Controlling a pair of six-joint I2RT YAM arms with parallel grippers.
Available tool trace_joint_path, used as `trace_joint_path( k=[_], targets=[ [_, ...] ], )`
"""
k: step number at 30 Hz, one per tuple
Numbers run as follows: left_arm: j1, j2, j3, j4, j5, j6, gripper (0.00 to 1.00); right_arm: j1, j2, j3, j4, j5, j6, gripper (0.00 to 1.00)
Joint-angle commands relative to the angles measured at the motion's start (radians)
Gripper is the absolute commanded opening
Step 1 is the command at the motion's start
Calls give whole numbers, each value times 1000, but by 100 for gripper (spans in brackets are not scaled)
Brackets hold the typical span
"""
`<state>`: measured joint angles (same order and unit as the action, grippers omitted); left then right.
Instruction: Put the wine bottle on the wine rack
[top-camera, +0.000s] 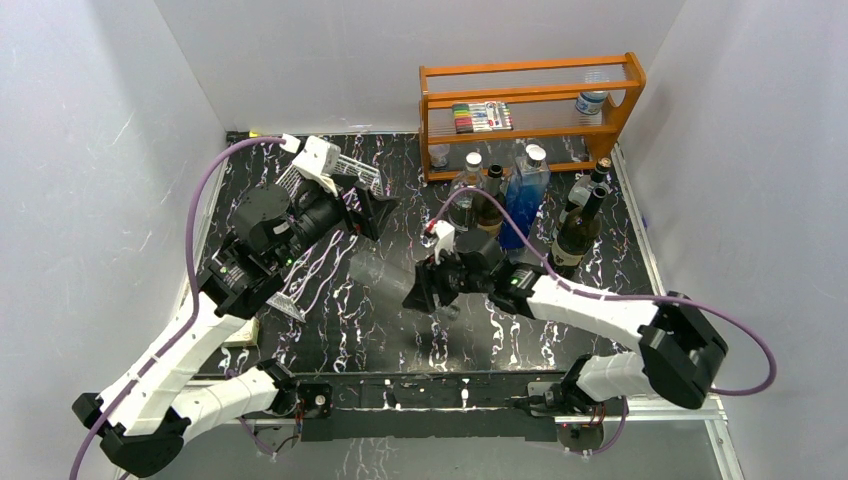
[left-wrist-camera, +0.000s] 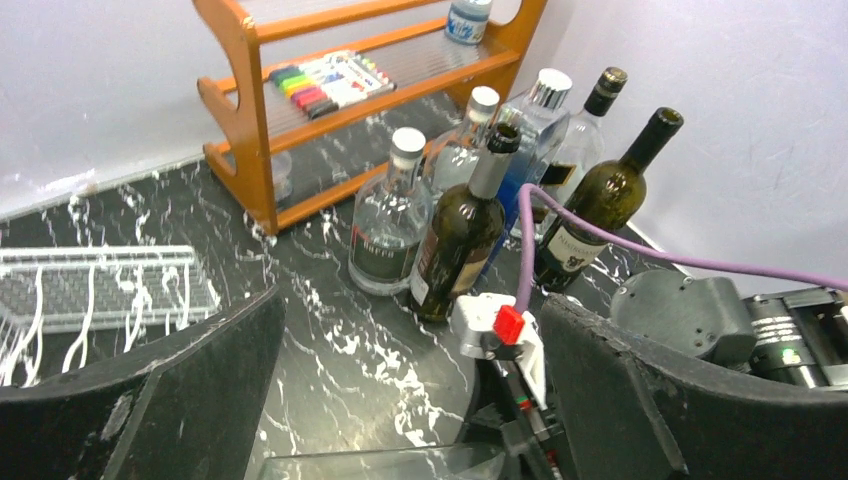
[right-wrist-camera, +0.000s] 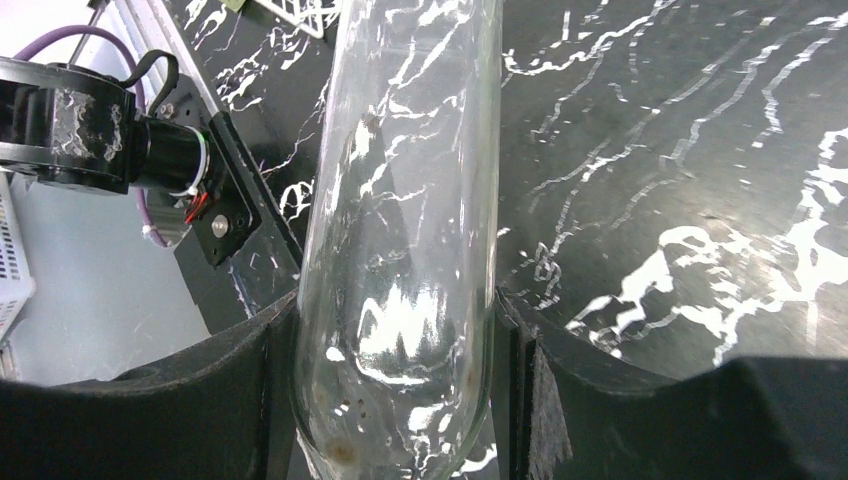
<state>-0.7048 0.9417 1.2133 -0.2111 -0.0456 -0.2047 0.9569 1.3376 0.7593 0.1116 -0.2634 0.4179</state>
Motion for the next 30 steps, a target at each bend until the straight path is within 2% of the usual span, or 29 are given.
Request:
trace_joint_path(
  k=[1, 6, 14, 30],
  targets=[
    [-2, -9, 70, -133, -96, -59, 98, 52, 106, 97, 175, -2, -2, 0],
    [-2, -9, 114, -224, -159, -60, 98, 97, 209, 173, 215, -38, -20, 0],
    [-2, -17, 123, -244, -162, -33, 98, 133, 299, 227, 323, -47, 32, 0],
    [-2, -5, 114, -237, -193, -10, 98, 143, 466, 362, 343, -37, 16, 0]
  ],
)
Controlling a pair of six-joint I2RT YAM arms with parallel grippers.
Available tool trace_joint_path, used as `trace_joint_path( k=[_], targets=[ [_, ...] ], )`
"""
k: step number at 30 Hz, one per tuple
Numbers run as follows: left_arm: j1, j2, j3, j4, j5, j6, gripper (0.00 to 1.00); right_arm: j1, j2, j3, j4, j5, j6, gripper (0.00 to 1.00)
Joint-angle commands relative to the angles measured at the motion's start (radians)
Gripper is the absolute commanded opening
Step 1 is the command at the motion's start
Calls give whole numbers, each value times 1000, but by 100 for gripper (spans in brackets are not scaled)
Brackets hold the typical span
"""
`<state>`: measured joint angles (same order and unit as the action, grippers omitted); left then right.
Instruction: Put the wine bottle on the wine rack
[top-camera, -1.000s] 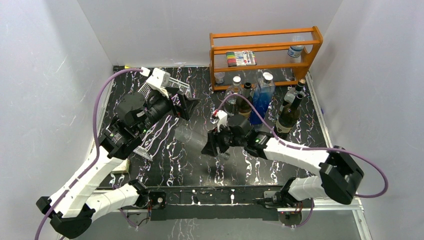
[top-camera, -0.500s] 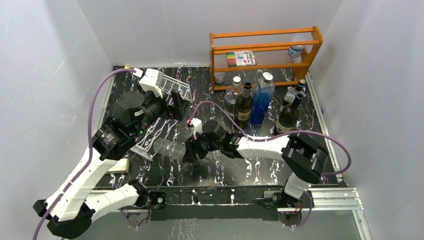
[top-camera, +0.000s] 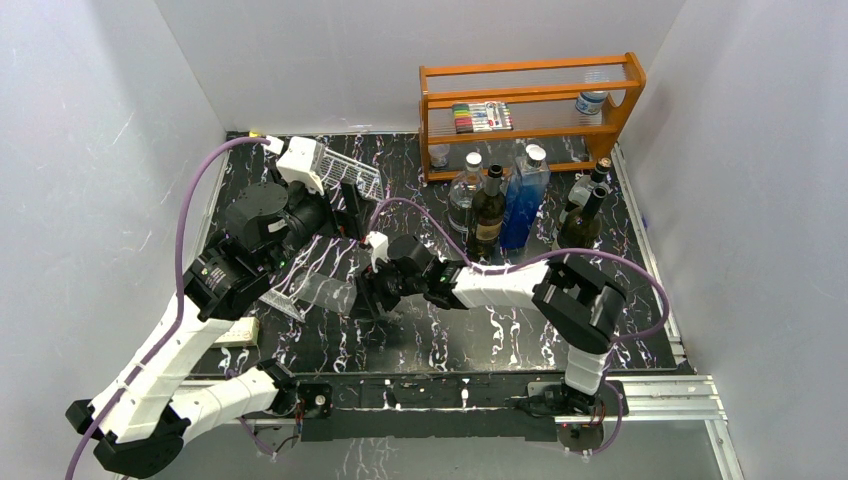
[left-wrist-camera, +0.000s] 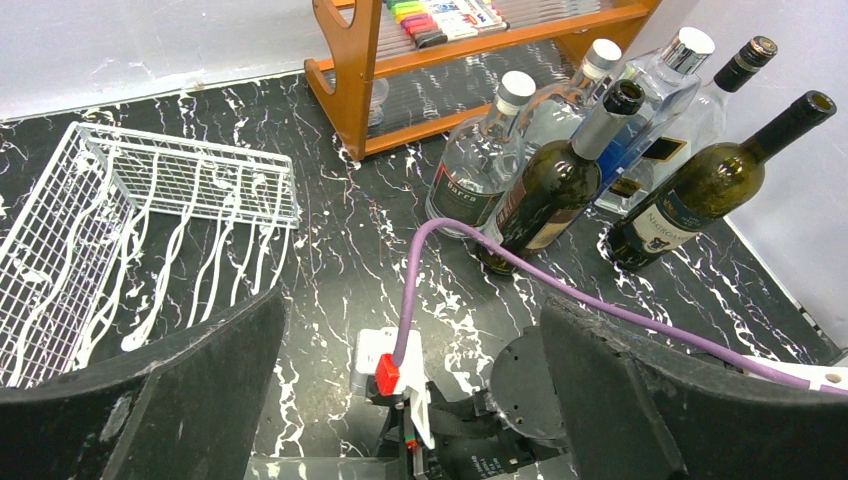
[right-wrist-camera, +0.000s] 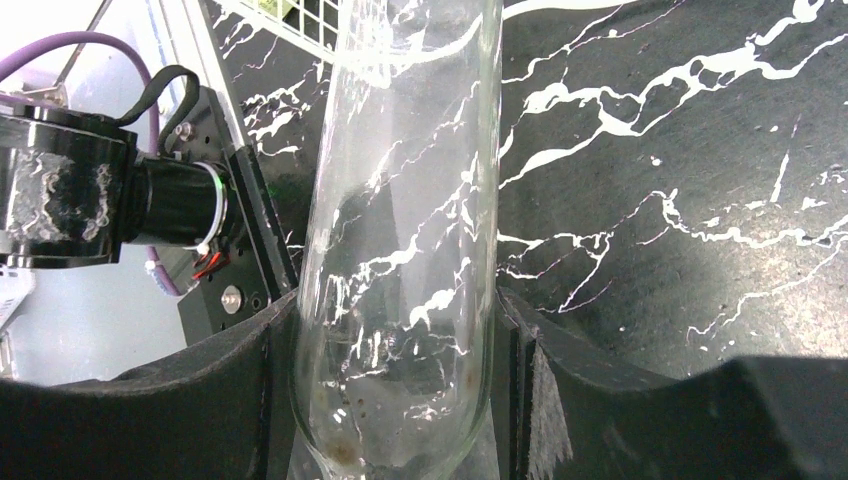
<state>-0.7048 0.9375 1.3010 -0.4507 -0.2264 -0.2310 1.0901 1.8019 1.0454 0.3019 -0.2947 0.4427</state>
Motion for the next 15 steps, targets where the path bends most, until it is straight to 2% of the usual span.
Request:
trace_joint_path(
  k=[1, 15],
  targets=[
    [-2, 4, 27, 4, -10, 15, 98, 12, 12, 82, 165, 1, -8, 0],
    [-2, -16, 73, 9, 29, 6, 98, 67, 226, 265, 287, 124, 59, 0]
  ],
)
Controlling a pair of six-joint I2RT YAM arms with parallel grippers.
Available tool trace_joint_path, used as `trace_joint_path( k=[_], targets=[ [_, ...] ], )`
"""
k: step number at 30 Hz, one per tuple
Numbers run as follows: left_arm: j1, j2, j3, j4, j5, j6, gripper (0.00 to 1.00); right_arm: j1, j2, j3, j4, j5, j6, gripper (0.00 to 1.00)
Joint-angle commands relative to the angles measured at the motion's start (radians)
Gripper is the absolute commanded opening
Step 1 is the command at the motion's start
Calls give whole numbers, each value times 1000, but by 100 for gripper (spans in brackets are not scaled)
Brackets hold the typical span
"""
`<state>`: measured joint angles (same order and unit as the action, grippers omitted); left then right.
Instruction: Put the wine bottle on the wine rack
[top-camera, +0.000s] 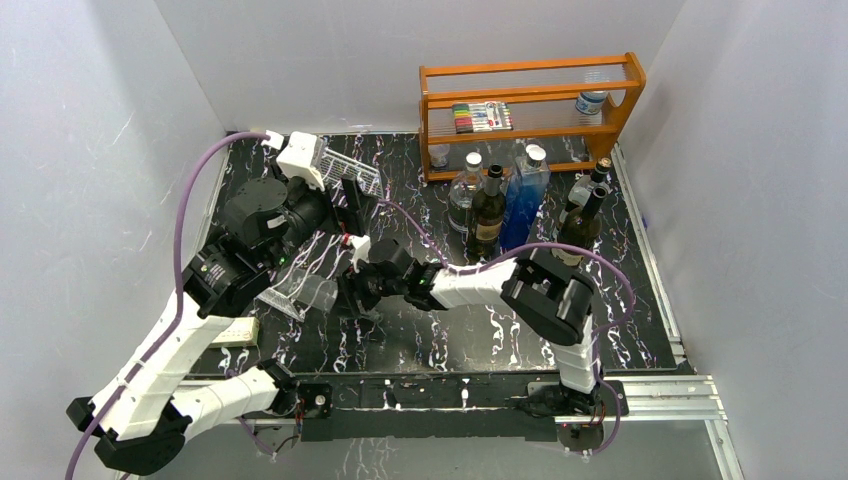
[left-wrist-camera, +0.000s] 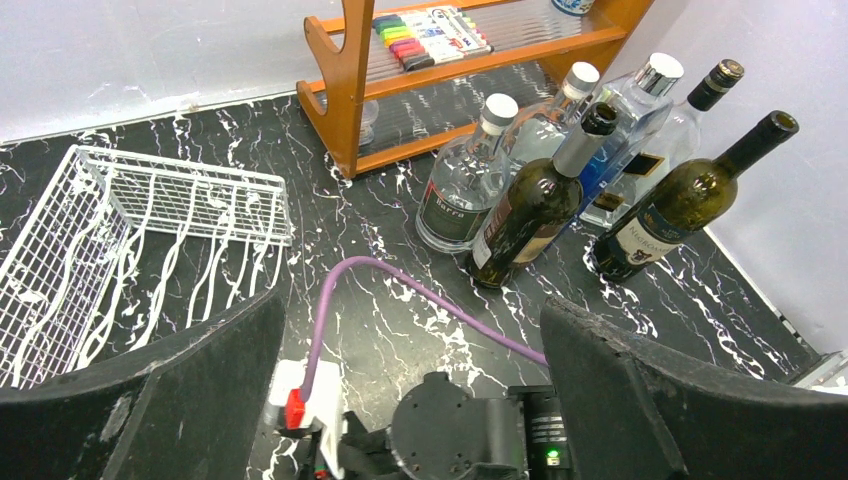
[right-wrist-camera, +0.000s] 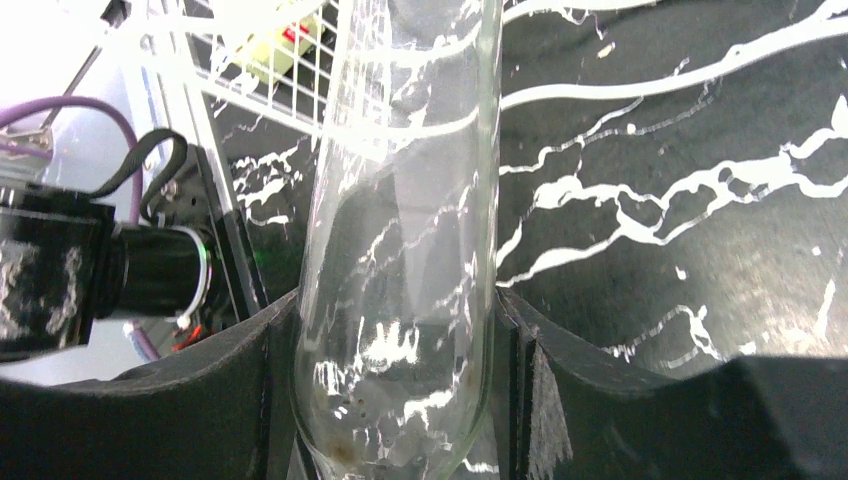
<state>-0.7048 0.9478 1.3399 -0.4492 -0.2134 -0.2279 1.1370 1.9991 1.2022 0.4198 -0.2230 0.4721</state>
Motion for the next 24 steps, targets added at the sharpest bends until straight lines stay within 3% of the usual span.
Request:
trace_joint_path(
  k=[1, 13, 24],
  targets=[
    [-2, -24, 35, 2, 18, 2, 98, 26, 43, 121, 173, 67, 35, 0],
    [-2, -11, 31, -6, 12, -7, 98, 30, 179, 253, 192, 130, 99, 0],
    [-2, -2, 26, 3, 28, -23, 98, 35, 258, 381, 87, 184, 131, 0]
  ],
)
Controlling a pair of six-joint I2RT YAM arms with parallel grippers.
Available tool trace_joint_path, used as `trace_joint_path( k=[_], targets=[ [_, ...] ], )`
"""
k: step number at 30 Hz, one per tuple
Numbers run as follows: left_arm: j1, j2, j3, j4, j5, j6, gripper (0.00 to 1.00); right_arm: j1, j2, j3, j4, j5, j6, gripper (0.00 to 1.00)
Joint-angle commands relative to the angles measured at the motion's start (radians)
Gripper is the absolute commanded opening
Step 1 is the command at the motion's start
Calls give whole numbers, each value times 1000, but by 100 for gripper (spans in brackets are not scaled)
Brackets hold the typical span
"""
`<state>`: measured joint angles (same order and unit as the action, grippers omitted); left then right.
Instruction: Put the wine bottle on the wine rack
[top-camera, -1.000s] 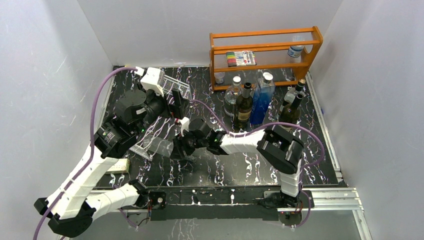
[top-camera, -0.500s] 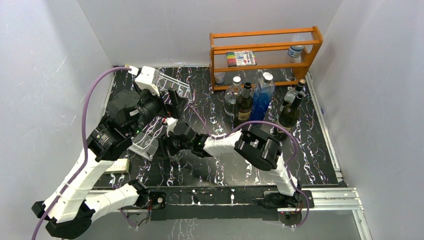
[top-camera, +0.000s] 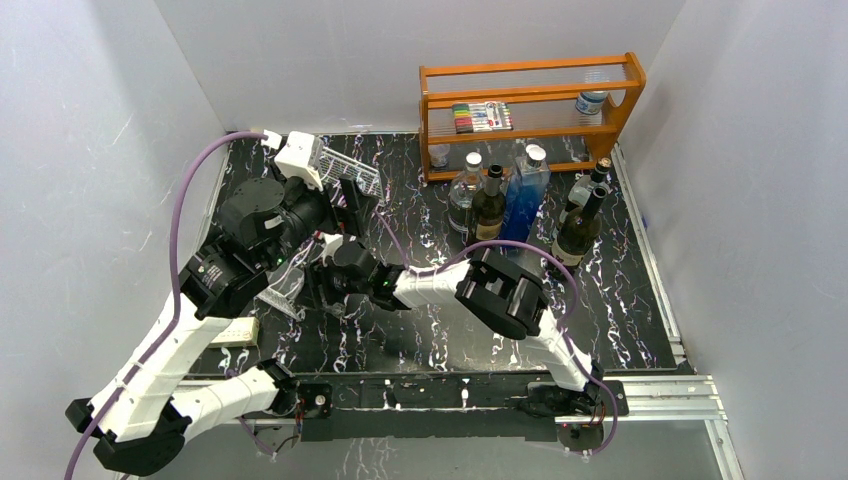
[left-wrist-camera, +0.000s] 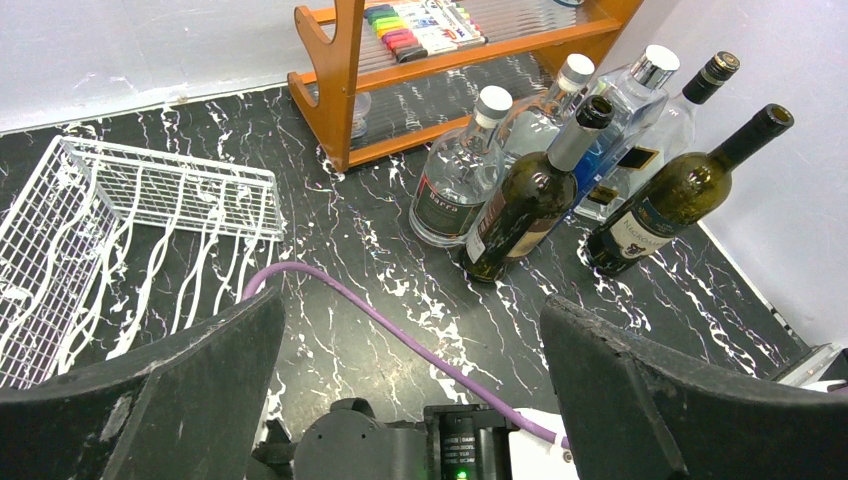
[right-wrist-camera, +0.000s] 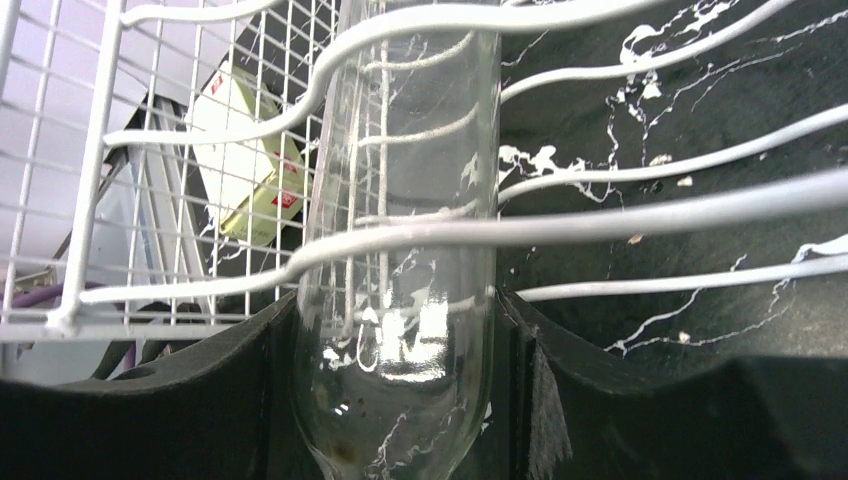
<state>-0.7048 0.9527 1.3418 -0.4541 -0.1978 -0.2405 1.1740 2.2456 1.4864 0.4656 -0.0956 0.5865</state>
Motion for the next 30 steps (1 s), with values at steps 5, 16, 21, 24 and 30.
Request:
trace_joint_path(
  k=[5, 16, 21, 24, 30],
  targets=[
    [-2, -5, 22, 7, 19, -10, 98, 2, 43, 141, 12, 69, 39, 2],
    [-2, -3, 13, 8, 18, -8, 98, 10, 77, 176, -45, 73, 68, 18],
    [-2, -3, 9, 8, 19, -11, 98, 10, 80, 154, -22, 71, 93, 39],
    [-2, -3, 7, 8, 19, -16, 98, 10, 97, 178, -57, 74, 104, 47],
    [-2, 5, 2, 8, 31, -26, 98, 10, 96, 162, -49, 71, 116, 69]
  ],
)
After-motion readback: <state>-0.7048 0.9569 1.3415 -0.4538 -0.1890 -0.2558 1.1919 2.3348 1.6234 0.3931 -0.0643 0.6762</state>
